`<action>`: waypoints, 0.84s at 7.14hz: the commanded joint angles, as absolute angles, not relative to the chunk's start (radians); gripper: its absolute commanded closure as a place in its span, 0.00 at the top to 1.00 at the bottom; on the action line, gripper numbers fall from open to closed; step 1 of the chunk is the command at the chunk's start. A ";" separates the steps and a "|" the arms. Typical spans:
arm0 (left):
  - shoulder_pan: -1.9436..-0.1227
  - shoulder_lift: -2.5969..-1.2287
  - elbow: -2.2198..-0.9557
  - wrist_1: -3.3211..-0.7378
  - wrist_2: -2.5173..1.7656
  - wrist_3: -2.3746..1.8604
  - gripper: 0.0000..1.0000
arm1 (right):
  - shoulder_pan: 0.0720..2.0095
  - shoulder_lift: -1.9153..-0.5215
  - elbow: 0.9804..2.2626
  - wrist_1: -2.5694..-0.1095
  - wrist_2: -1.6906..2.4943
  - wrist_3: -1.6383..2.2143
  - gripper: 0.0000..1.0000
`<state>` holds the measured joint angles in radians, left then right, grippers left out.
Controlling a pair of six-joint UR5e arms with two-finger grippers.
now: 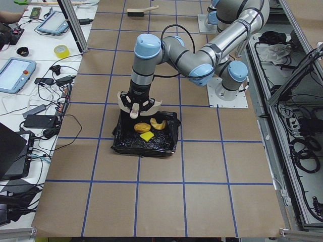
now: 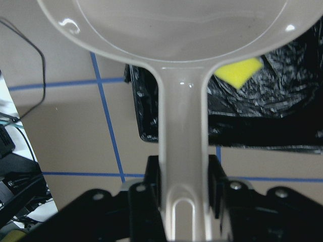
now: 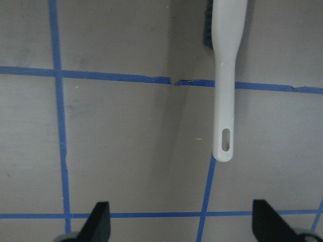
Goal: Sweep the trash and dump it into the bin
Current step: 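Lift the dustpan back to the table with left gripper while right releases brush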
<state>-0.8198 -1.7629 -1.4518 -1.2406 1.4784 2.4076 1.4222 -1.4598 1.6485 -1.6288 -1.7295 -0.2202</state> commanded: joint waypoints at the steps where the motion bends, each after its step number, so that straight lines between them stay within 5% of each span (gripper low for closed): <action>1: -0.912 -1.788 -1.462 -1.264 1.360 2.257 0.00 | 1.532 -1.572 1.608 -1.536 -1.669 -0.137 1.00; 6: -1.165 -1.989 -1.460 -1.214 1.341 1.973 0.00 | 1.543 -1.729 1.575 -1.440 -1.599 -0.101 1.00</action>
<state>-1.1115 -1.9388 -1.4616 -1.2295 1.3380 2.0106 1.5413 -1.7093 1.5731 -1.4405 -1.6309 -0.1025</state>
